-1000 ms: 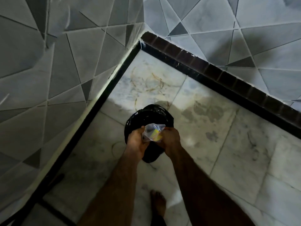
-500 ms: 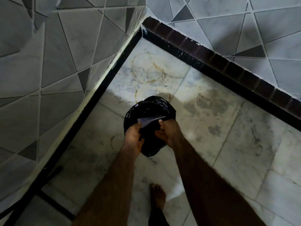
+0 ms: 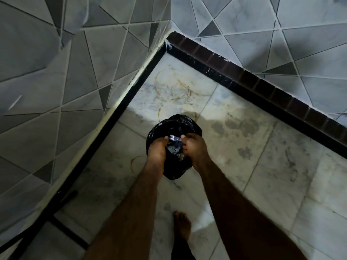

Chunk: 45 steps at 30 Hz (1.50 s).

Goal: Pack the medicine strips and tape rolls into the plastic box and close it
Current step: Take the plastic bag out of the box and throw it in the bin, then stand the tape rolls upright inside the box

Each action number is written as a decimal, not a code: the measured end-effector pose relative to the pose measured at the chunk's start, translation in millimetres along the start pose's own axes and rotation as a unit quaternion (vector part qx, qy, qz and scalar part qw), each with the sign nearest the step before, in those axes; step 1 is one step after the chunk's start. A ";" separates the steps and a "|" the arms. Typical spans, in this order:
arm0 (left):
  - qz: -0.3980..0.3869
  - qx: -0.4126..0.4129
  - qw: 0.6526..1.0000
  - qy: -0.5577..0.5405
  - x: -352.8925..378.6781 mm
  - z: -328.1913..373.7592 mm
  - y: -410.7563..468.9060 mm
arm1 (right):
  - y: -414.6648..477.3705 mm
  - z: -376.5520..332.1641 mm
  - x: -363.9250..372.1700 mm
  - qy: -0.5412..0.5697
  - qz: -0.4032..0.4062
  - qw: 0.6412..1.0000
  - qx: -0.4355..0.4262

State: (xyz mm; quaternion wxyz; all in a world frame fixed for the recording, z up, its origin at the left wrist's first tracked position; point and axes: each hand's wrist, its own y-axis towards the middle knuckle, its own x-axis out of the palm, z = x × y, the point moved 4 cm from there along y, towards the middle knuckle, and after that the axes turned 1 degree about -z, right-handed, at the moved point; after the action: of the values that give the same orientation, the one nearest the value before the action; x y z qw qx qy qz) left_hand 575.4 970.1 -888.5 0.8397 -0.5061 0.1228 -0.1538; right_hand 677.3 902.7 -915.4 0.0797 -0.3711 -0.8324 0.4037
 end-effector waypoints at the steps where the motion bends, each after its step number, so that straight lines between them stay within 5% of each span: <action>1: -0.003 0.010 1.000 -0.001 0.0 6.0 -7.5 | -6.7 -8.7 -1.0 -0.005 0.001 1.000 -0.008; 14: -0.042 0.194 0.980 -0.020 -28.0 110.1 -193.3 | -162.3 -158.2 -0.8 0.049 -0.009 0.989 -0.143; 23: 0.015 0.338 0.939 -0.057 -138.3 123.8 -337.3 | -330.8 -212.2 44.0 0.076 -0.103 0.963 -0.237; 38: 0.212 0.450 0.850 -0.173 -374.3 19.2 -516.7 | -579.8 -157.5 189.0 -0.054 -0.314 0.884 -0.343; 45: 0.276 0.439 0.846 -0.124 -466.5 -62.4 -559.6 | -659.8 -105.8 243.6 -0.113 -0.379 0.848 -0.352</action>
State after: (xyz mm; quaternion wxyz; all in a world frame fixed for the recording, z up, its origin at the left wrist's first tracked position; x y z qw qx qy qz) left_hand 47.3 851.5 -396.8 0.9903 -0.0448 0.0719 0.1102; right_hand 184.4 870.8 -403.6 -0.0042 0.0186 -0.9979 0.0612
